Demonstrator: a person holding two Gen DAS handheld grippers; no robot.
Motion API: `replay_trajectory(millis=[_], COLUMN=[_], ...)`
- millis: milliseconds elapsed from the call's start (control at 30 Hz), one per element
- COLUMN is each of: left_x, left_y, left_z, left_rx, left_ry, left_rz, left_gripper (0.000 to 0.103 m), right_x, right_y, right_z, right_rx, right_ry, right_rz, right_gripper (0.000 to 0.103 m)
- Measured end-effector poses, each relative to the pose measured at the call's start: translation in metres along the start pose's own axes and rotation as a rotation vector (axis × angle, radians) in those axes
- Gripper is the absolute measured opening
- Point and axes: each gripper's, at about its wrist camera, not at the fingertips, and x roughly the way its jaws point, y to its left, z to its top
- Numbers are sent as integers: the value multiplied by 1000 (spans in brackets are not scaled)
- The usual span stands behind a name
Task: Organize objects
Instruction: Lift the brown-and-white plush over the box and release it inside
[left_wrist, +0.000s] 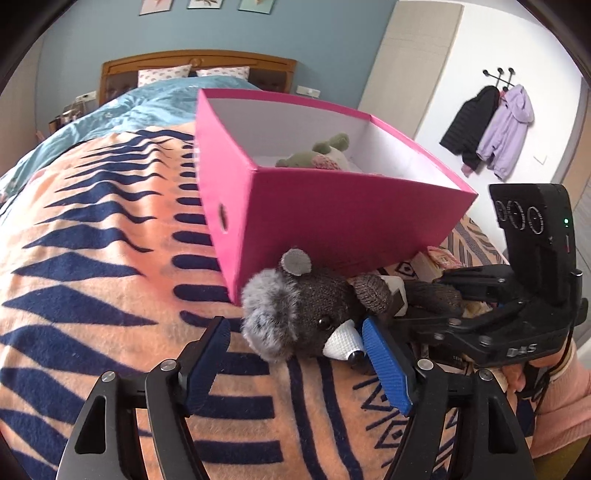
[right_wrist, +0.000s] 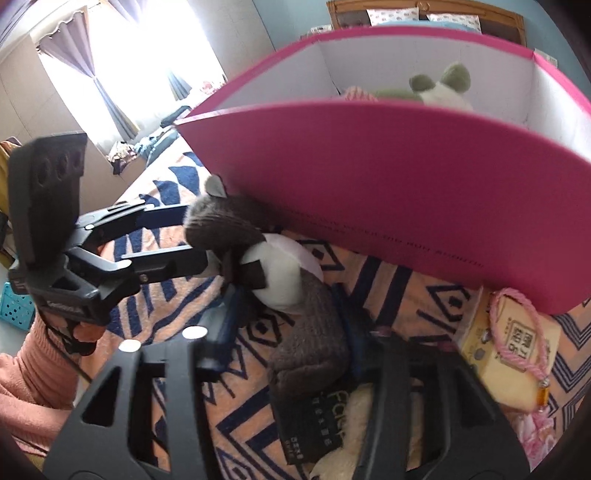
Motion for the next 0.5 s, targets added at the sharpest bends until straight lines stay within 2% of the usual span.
replay_trajectory(millis=[67, 167, 400, 500], left_x=[4, 4, -30, -45], left_y=[-5, -16, -38, -51], left_z=[1, 0, 9, 20], left_rx=[11, 37, 50, 79], left_ry=[15, 14, -64, -102], left_rz=[-20, -3, -26, -9], left_gripper=[71, 71, 71, 71], right_x=[-5, -17, -64, -82], right_y=[1, 8, 27, 38], right_z=[-3, -3, 1, 5], right_rx=[-8, -39, -146, -191], right_ry=[-14, -40, -96, -135], right_rz=[4, -7, -24, -33], right_gripper=[36, 35, 35, 35])
